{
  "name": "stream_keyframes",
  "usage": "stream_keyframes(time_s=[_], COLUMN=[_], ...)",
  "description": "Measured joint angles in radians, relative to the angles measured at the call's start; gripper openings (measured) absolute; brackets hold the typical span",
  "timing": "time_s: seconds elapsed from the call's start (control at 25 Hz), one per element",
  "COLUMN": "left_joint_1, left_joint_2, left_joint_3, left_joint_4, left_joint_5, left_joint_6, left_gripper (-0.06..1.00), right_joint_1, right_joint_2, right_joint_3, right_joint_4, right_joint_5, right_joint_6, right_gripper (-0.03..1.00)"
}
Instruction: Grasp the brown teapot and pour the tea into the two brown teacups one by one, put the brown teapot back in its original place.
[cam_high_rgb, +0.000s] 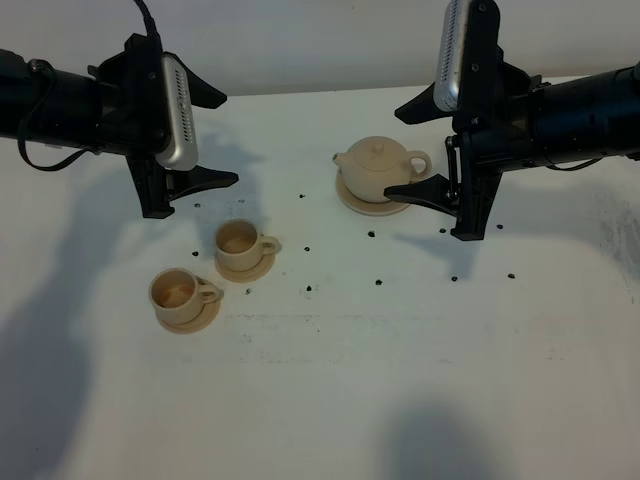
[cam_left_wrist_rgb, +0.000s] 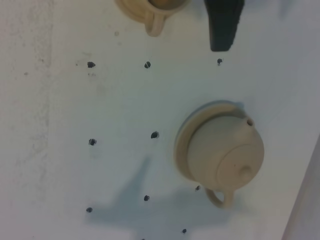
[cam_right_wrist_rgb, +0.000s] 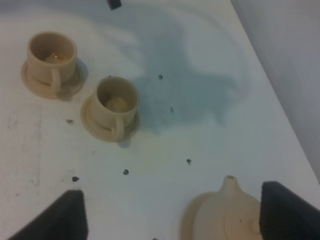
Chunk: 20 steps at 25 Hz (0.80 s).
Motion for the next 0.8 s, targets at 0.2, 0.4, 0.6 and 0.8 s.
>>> stream_keyframes(time_s=[0.2,0.4,0.6,0.8], left_joint_1=[0.0,0.0,0.0,0.0], left_joint_2=[0.0,0.0,0.0,-0.021], left_joint_3=[0.0,0.0,0.0,0.0], left_joint_4=[0.0,0.0,0.0,0.0], left_joint_5=[0.0,0.0,-0.001,-0.03], left_joint_6=[0.0,-0.005,-0.075,-0.193], left_gripper=[0.73,0.73,0.73,0.73], right_joint_1=[0.0,0.0,0.0,0.0], right_joint_2=[0.0,0.0,0.0,0.0], right_joint_3=[0.0,0.0,0.0,0.0], right_joint_4=[0.0,0.0,0.0,0.0], right_joint_5=[-0.001,-0.001,-0.014,-0.089], right_joint_6=[0.0,0.0,0.07,0.186], right_gripper=[0.68,0.67,0.66,0.64])
